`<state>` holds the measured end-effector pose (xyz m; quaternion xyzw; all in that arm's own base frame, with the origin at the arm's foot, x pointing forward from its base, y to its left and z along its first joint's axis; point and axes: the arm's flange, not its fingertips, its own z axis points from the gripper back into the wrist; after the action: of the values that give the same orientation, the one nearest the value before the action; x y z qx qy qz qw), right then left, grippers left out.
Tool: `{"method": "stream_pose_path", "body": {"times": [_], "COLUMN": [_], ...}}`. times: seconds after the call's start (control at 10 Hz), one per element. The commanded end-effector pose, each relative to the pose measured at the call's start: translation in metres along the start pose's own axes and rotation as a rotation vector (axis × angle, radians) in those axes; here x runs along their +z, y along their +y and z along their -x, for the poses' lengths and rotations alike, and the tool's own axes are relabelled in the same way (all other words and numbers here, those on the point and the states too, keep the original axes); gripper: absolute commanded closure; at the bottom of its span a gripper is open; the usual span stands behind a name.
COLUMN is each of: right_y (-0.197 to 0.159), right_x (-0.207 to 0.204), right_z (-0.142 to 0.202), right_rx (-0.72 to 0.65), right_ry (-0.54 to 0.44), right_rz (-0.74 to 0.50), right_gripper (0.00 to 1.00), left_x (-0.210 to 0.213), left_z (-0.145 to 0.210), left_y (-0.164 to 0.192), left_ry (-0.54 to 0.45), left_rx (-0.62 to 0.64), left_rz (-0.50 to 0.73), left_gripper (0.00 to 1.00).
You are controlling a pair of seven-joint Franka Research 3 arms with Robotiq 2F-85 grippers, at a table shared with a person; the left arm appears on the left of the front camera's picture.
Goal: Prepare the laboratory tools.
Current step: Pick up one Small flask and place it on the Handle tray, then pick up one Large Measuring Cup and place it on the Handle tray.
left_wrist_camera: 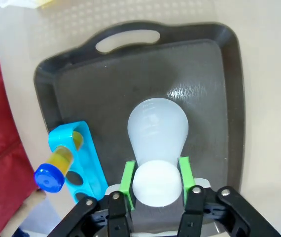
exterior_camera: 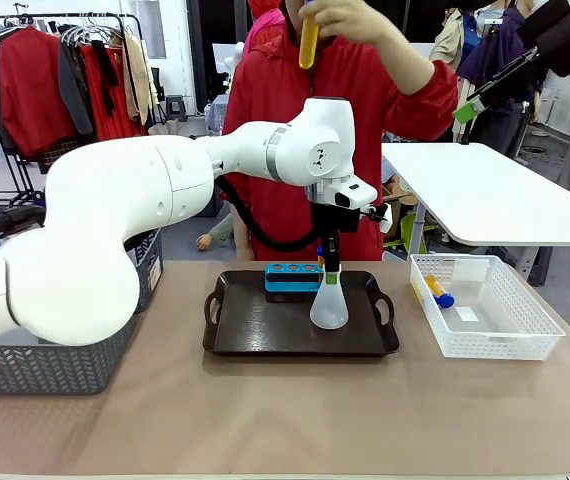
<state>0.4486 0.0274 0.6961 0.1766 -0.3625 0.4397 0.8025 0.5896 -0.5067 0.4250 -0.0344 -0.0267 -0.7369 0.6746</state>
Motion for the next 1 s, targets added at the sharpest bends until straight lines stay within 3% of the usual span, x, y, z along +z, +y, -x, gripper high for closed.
{"method": "stream_pose_path", "body": {"times": [0.0, 0.1, 0.9], "right_y": [0.000, 0.000, 0.000], "right_x": [0.000, 0.000, 0.000], "right_z": [0.000, 0.000, 0.000], "right_rx": [0.006, 0.006, 0.006], "right_ry": [-0.012, -0.012, -0.012], "right_rz": [-0.010, -0.010, -0.010], "right_gripper": [0.00, 0.00, 0.00], "left_x": [0.015, 0.017, 0.045], "left_z": [-0.010, -0.009, 0.003], "left_y": [0.015, 0.013, -0.009], "left_ry": [0.029, 0.031, 0.026], "left_rx": [-0.011, -0.013, 0.005], "left_rz": [-0.006, -0.006, 0.002], "left_gripper": [0.21, 0.02, 0.00]}}
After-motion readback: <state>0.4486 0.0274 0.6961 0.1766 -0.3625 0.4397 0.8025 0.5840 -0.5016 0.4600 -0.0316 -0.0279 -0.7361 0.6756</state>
